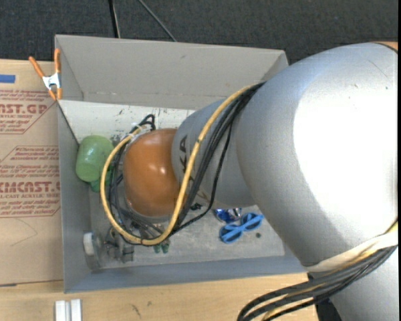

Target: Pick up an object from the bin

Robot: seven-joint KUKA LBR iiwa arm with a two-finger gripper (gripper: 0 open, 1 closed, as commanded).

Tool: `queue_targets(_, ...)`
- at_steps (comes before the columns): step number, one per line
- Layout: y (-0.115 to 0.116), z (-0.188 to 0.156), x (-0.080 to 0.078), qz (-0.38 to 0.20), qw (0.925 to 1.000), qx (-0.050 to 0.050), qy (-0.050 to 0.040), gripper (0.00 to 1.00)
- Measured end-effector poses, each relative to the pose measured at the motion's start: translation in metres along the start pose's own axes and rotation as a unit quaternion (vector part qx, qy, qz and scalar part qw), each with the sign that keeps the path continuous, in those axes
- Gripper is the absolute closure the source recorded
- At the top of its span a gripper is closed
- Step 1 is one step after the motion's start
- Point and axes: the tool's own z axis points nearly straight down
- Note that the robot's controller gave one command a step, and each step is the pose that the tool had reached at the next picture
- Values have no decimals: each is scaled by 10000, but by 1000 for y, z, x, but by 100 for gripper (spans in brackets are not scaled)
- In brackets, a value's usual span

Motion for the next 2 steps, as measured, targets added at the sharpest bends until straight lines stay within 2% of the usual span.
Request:
queue_targets(1, -4, -40, -11, -131, 9999, 13, -35, 100)
queue_targets(2, -7, 0, 5, -1175, 9931, 11, -52, 100)
